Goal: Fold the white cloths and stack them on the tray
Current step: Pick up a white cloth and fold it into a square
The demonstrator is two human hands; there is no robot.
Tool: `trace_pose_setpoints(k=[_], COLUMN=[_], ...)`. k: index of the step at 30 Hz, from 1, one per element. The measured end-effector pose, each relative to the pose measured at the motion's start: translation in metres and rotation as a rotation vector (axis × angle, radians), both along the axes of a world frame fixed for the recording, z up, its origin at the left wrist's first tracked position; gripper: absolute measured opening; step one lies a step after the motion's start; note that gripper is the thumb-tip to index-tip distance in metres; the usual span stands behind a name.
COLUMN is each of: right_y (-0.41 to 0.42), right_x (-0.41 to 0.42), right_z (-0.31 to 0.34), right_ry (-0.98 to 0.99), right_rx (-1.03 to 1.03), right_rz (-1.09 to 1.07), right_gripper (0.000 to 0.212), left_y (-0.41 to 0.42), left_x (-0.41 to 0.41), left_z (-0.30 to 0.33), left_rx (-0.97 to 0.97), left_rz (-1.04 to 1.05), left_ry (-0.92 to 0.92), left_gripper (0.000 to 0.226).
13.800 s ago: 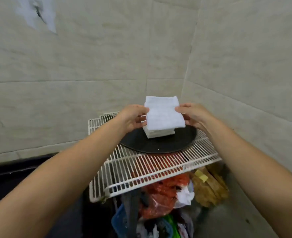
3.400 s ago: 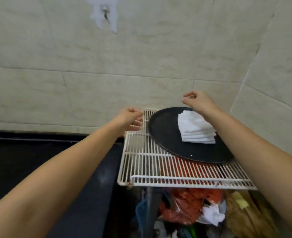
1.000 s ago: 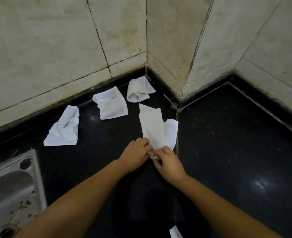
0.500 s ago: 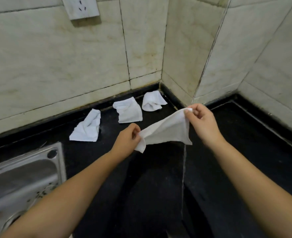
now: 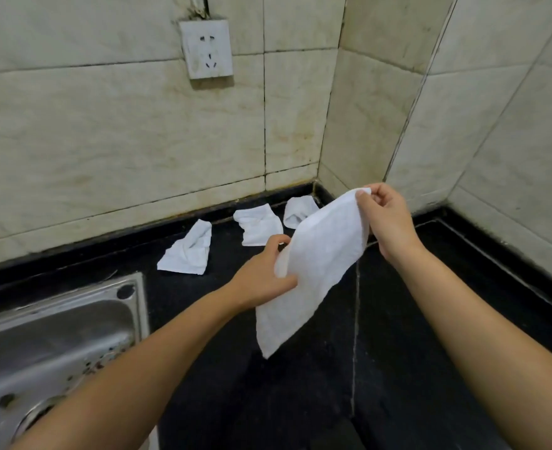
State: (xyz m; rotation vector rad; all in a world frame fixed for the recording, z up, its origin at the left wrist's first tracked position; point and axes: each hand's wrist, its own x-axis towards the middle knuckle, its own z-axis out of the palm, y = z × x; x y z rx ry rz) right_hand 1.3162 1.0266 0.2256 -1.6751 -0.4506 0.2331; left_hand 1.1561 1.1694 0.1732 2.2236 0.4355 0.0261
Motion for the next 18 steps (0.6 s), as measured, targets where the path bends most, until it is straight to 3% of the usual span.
trace_pose_setpoints(k=[2,5,11,15,18], right_y=[-0.002,0.0,-0.005,-0.023,-0.046], right_x=[0.005,0.014,0.036,0.03,0.012], right_z=[-0.005,-0.007,0.0,-0.014,-0.048], right_ry=[0.013,0.028,0.018,0.018,0.06], right_rx=[-0.028,-0.059,-0.024,-0.045,-0.139], right_rz=[-0.008,-0.029,-0.05,0.007,0.059], right_gripper=[0.017,0.012,0.011,0.012,0.011], left_y=[0.004,0.015,0.046,0.05,0.045], left_x=[0.001,0.008,0.021,0.008,-0.015], left_z=[-0.003,-0.002,0.024,0.018,-0.017], left_rx=[0.062,-0.036,-0.076,-0.181,-0.216], left_rz=[-0.005,0.089,0.36,0.297,0.21], left_ry=[-0.009,-0.139,-0.438,-0.415,-0.251], left_gripper=[0.046,0.015,0.02,0.015,0.008])
